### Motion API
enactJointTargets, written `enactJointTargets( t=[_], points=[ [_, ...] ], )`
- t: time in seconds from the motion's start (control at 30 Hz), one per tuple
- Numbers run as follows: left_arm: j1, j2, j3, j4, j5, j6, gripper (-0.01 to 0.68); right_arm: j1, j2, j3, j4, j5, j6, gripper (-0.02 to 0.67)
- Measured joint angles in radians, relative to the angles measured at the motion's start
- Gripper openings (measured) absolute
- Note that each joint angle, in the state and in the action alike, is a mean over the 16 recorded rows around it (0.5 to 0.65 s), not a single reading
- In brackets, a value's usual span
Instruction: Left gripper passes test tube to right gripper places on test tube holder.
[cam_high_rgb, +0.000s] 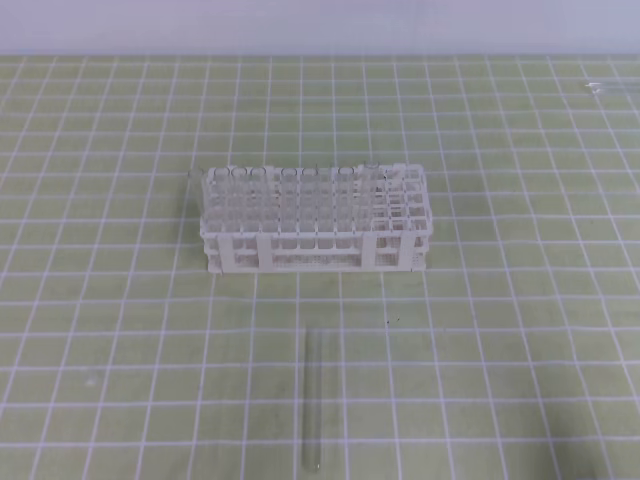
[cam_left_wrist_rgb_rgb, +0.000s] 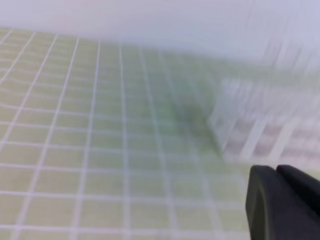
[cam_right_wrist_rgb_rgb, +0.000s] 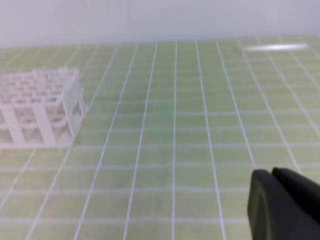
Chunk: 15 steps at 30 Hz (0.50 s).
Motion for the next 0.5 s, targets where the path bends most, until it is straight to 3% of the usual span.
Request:
enactJointTargets(
  t=[0.3, 0.5],
  points=[
    [0.0, -0.002, 0.001, -0.167, -0.155, -0.053, 0.001, 0.0, 0.0, 0.0, 0.234, -0.213, 0.0, -0.016],
    [0.0, 0.002, -0.003, -0.196, -0.166, -0.06, 0.001, 0.0, 0.0, 0.0, 0.385, -0.315, 0.0, -0.016]
  ],
)
